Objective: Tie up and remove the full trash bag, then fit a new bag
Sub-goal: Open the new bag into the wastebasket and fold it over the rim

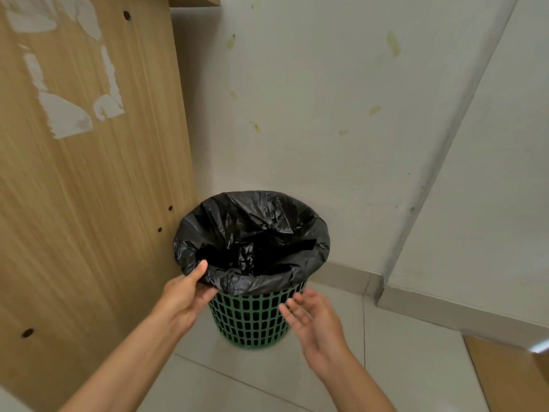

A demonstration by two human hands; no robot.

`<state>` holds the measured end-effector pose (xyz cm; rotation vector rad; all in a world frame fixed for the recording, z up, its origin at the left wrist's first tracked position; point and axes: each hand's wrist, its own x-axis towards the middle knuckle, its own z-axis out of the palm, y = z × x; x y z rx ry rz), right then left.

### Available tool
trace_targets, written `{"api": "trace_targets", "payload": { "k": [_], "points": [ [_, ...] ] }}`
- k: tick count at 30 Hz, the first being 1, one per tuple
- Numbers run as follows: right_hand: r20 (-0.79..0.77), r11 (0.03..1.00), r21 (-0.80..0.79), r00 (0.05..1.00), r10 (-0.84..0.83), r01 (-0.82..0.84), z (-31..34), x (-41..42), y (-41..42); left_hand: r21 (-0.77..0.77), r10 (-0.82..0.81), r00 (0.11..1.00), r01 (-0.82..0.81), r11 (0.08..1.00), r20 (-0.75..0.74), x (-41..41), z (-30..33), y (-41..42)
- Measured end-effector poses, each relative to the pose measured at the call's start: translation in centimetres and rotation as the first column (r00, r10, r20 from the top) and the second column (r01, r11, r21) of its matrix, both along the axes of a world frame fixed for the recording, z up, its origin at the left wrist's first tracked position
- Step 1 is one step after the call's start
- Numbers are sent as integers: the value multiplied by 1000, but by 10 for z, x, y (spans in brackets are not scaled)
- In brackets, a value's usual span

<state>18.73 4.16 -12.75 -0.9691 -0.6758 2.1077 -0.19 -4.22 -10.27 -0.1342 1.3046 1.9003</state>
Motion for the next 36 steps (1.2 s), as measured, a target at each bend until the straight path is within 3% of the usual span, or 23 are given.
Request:
{"api": "trace_targets", "payload": {
  "k": [7, 12, 15, 19, 22, 28, 33, 36],
  "points": [
    [-84, 994, -80, 994, -75, 68, 0, -3, 28, -19, -74, 997, 75, 997, 30, -23, 17, -4],
    [-123, 993, -103, 990, -68, 55, 4, -9, 29, 56, 63, 998, -63, 996, 1, -8, 1, -11],
    [-76, 992, -90, 993, -93, 86, 3, -9, 31, 1, 165, 982, -166, 986, 97, 18, -18, -19],
    [1, 999, -21, 999, -39, 39, -7, -15, 27, 1, -45, 984, 46, 999, 173, 74, -28, -16],
    [22, 1000, -3, 1000, 14, -14, -14, -23, 27, 56, -119, 978, 111, 992, 174, 90, -28, -6],
    [45, 999, 24, 999, -23, 21, -15, -24, 31, 133, -9, 985, -14, 991, 173, 90, -24, 9],
    [104, 990, 133, 992, -67, 53, -19, -27, 27, 93, 36, 998, -40, 995, 42, 86, -35, 15],
    [124, 987, 157, 992, -36, 16, -17, -33, 23, 111, 90, 995, -94, 989, 38, 82, -31, 21]
  ]
}}
